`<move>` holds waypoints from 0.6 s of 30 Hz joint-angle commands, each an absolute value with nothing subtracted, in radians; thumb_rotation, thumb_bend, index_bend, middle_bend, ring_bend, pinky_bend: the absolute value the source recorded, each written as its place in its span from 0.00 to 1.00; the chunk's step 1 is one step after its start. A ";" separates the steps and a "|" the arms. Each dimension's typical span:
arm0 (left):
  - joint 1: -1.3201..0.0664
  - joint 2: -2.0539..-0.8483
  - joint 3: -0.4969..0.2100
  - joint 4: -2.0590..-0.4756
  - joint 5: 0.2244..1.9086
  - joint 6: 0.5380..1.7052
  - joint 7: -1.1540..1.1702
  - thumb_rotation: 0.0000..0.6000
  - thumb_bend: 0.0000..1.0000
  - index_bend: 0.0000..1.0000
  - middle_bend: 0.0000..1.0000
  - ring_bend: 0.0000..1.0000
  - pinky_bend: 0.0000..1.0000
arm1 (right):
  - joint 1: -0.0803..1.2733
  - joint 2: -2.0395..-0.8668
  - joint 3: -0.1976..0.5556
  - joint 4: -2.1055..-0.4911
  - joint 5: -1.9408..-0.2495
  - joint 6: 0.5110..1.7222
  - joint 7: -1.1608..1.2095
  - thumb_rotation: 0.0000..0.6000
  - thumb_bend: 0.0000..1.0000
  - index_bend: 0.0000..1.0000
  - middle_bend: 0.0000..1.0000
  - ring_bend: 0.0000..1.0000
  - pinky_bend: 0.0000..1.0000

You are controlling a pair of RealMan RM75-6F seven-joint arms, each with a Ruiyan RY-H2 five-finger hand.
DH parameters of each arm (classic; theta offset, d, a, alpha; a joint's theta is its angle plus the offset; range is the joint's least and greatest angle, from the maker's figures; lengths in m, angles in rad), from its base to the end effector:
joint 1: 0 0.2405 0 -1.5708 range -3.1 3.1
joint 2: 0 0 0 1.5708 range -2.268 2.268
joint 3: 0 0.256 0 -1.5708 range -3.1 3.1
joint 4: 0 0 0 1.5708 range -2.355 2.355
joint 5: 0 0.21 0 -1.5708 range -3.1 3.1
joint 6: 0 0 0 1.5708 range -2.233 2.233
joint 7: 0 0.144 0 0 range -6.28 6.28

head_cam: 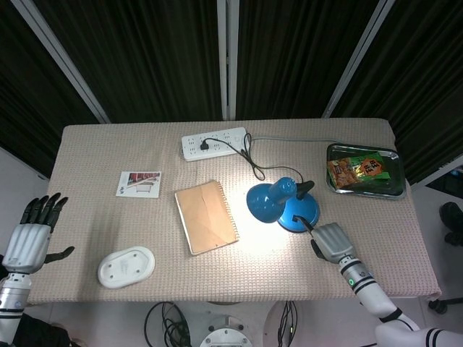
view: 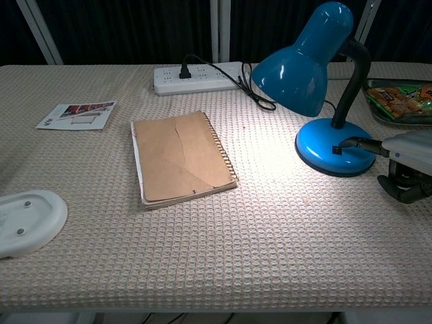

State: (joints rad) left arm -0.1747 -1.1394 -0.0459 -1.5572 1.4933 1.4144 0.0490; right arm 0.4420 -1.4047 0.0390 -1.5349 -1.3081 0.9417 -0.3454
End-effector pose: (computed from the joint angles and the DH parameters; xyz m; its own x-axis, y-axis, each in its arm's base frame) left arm -0.3081 0.2090 0.1486 0.4732 0.0317 0.8804 0.8791 -0.0816 -0.4696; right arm -0.2548 -0.2575 0.0047 0.5573 -0.3920 0.7320 -0.8285 -0.3213 0.4586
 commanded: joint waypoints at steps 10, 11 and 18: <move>-0.173 -1.143 -0.046 -1.541 1.486 1.411 0.031 1.00 0.00 0.00 0.00 0.00 0.00 | 0.460 -1.417 0.029 -1.526 -1.271 0.922 -0.356 1.00 0.62 0.00 1.00 1.00 1.00; -0.173 -1.143 -0.046 -1.540 1.486 1.411 0.029 1.00 0.00 0.00 0.00 0.00 0.00 | 0.461 -1.417 0.027 -1.525 -1.268 0.921 -0.357 1.00 0.62 0.00 1.00 1.00 1.00; -0.173 -1.145 -0.046 -1.530 1.485 1.409 0.016 1.00 0.00 0.00 0.00 0.00 0.00 | 0.474 -1.420 0.020 -1.524 -1.235 0.899 -0.375 1.00 0.62 0.00 1.00 1.00 1.00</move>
